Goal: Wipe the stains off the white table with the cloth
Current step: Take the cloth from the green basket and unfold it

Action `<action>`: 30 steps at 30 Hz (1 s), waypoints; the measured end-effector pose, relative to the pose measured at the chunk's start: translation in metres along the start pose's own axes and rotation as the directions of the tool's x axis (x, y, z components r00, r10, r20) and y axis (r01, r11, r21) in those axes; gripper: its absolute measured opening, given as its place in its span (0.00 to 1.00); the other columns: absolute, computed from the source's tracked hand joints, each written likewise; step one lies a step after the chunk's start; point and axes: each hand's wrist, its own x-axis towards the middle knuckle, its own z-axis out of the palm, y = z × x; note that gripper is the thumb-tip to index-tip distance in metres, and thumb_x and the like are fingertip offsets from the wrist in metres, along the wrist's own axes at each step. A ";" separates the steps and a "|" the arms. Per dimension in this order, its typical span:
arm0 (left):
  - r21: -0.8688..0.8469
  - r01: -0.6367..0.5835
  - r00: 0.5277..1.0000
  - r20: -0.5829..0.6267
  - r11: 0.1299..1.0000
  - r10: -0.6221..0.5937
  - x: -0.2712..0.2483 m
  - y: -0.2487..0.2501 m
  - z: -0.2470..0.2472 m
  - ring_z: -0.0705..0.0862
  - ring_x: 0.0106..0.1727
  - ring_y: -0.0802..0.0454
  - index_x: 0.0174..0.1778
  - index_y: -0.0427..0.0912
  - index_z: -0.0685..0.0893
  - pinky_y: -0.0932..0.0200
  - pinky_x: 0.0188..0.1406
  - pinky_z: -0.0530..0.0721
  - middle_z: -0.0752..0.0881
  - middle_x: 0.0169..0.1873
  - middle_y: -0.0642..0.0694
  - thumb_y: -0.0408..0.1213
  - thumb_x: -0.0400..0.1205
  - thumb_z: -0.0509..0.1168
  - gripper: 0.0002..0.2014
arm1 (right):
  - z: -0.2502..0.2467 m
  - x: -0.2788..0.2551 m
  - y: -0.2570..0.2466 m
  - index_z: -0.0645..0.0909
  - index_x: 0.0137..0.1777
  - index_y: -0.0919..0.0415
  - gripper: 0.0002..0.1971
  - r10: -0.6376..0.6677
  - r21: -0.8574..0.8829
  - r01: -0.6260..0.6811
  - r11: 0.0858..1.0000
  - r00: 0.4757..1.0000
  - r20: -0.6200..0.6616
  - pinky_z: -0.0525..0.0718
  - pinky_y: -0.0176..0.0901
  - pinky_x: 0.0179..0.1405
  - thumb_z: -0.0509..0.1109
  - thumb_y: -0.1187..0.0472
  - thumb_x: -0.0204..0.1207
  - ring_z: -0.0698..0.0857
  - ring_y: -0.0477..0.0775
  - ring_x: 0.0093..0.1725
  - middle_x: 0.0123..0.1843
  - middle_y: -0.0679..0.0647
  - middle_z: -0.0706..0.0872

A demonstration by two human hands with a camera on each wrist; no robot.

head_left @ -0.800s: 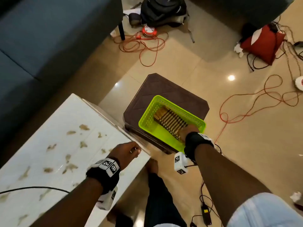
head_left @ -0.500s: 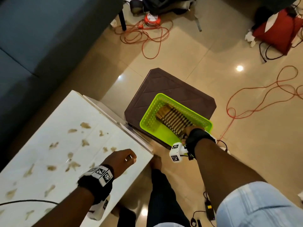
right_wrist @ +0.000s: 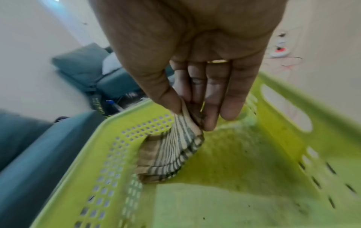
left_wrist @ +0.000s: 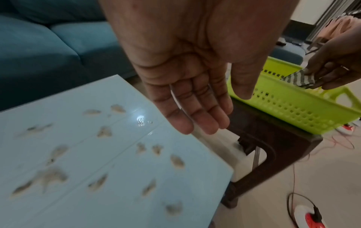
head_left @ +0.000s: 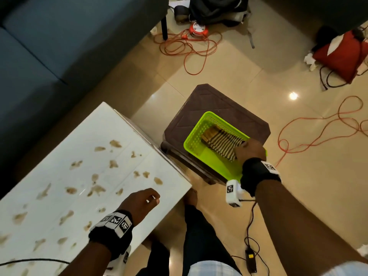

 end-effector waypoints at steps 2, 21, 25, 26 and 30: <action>-0.073 -0.049 0.997 -0.070 0.996 0.044 -0.011 0.005 -0.011 0.84 0.49 0.60 0.52 0.61 0.83 0.59 0.50 0.84 0.86 0.48 0.58 0.47 0.84 0.66 0.03 | -0.010 -0.028 -0.006 0.81 0.48 0.60 0.04 -0.147 0.070 0.158 0.985 0.979 -0.140 0.63 0.41 0.36 0.70 0.66 0.75 0.79 0.61 0.42 0.42 0.58 0.84; 0.096 -0.606 0.667 -0.479 0.789 0.570 -0.226 -0.022 -0.069 0.84 0.47 0.60 0.60 0.52 0.78 0.68 0.45 0.83 0.88 0.52 0.53 0.35 0.81 0.72 0.15 | 0.025 -0.341 -0.075 0.88 0.51 0.55 0.09 -0.969 0.003 0.970 0.242 0.242 -0.048 0.79 0.39 0.37 0.74 0.67 0.73 0.87 0.49 0.38 0.40 0.41 0.88; 0.014 -0.651 0.622 -0.563 0.759 0.544 -0.259 -0.068 -0.056 0.84 0.45 0.62 0.57 0.48 0.81 0.71 0.44 0.85 0.86 0.48 0.54 0.32 0.81 0.70 0.12 | 0.054 -0.376 -0.090 0.87 0.50 0.62 0.08 -0.988 0.009 0.993 0.121 0.122 -0.099 0.81 0.40 0.48 0.75 0.72 0.73 0.85 0.52 0.49 0.50 0.53 0.88; -0.012 -0.646 0.630 -0.573 0.763 0.524 -0.263 -0.075 -0.055 0.86 0.46 0.60 0.58 0.50 0.80 0.67 0.45 0.87 0.87 0.49 0.52 0.33 0.81 0.69 0.12 | 0.060 -0.382 -0.093 0.86 0.48 0.62 0.07 -0.990 -0.031 0.995 0.099 0.095 -0.103 0.78 0.38 0.48 0.75 0.72 0.73 0.82 0.53 0.50 0.50 0.55 0.86; 0.033 -0.573 0.624 -0.630 0.819 0.462 -0.275 -0.104 -0.045 0.86 0.47 0.50 0.60 0.48 0.84 0.50 0.49 0.89 0.87 0.49 0.48 0.38 0.80 0.71 0.12 | 0.078 -0.403 -0.097 0.82 0.49 0.59 0.08 -0.997 -0.041 0.996 0.079 0.078 -0.028 0.74 0.41 0.45 0.75 0.72 0.75 0.78 0.51 0.48 0.48 0.51 0.85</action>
